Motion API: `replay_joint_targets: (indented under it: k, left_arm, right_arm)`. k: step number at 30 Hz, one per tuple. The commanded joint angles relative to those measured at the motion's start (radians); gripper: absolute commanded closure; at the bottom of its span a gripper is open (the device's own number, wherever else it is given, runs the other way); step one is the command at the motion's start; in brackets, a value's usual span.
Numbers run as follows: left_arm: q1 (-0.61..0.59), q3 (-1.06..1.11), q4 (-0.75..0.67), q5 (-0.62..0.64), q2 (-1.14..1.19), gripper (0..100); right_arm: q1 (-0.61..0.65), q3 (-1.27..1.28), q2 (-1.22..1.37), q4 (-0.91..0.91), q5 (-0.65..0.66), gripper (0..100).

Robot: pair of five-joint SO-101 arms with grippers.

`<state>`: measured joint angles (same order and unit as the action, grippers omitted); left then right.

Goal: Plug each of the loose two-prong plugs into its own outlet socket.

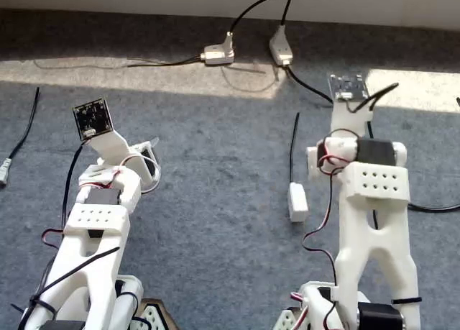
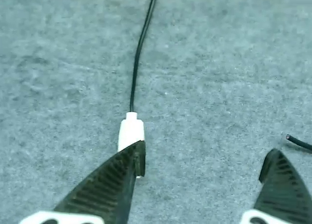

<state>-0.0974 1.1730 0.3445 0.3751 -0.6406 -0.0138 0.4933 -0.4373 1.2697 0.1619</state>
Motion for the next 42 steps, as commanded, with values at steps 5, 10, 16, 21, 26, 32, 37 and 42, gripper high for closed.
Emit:
replay_joint_targets:
  k: [5,10,16,21,26,32,37,42]
  left_arm:
    - [0.016,-0.007,-0.018,-0.005,-0.025,80]
    - [0.016,-0.007,-0.018,-0.005,-0.025,80]
    - [0.012,-0.005,-0.018,-0.005,-0.025,80]
    - [0.010,-0.005,-0.018,-0.005,-0.025,80]
    - [0.010,-0.007,-0.018,-0.005,-0.025,80]
    - [0.007,-0.019,-0.018,-0.006,-0.024,80]
    - [-0.087,-0.163,0.057,-0.005,-0.019,80]
    - [-0.189,-0.449,0.305,-0.195,-0.015,80]
  right_arm:
    - [-0.070,0.334,-0.005,-0.272,0.104,63.9]
    - [0.047,0.460,-0.015,-0.352,0.095,63.9]
    - [0.278,0.449,-0.018,-0.302,-0.101,63.9]
    - [0.334,0.298,-0.018,-0.147,-0.129,63.9]
    - [0.093,0.096,-0.018,0.035,-0.126,63.9]
    - [-0.185,0.133,-0.008,0.117,-0.124,63.9]
    - [-0.203,0.424,-0.015,-0.097,-0.126,63.9]
    - [-0.188,0.644,-0.015,-0.357,-0.126,63.9]
